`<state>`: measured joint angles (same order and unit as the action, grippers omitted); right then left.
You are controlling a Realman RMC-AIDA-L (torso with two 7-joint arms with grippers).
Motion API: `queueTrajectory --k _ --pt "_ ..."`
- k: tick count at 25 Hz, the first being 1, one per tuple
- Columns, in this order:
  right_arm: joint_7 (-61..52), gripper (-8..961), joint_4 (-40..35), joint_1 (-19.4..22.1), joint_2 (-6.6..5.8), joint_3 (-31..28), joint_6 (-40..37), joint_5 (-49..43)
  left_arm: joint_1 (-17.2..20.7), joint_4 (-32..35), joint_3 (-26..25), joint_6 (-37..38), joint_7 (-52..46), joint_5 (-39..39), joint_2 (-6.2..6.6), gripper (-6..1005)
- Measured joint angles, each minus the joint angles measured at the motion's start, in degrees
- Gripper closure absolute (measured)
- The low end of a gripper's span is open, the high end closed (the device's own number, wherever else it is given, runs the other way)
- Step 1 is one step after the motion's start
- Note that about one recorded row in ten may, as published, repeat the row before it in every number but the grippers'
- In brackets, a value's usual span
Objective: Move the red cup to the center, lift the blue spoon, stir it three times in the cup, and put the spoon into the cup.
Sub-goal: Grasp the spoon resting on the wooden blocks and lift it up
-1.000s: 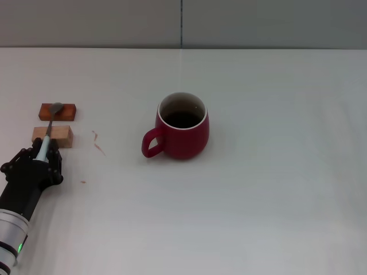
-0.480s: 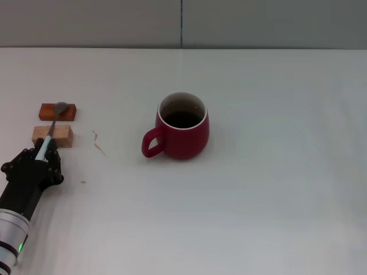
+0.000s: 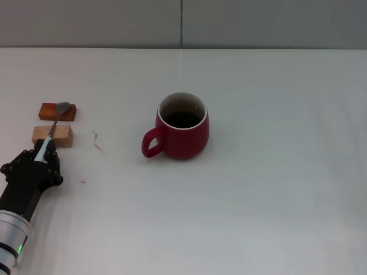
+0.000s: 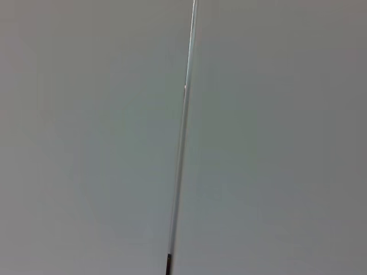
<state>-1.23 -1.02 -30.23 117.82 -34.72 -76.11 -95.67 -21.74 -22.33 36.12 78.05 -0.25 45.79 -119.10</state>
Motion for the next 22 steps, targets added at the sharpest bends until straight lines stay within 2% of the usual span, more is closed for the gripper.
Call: queueTrajectory --k 14,22 --pt "0.0 253 0.0 0.4 0.25 0.0 -0.5 0.0 -0.1 0.0 0.0 -0.1 -0.3 0.0 0.09 833" --pt "0.0 253 0.1 0.5 0.31 0.0 -0.6 0.0 0.0 0.0 -0.3 2.5 -3.0 1.7 0.29 833"
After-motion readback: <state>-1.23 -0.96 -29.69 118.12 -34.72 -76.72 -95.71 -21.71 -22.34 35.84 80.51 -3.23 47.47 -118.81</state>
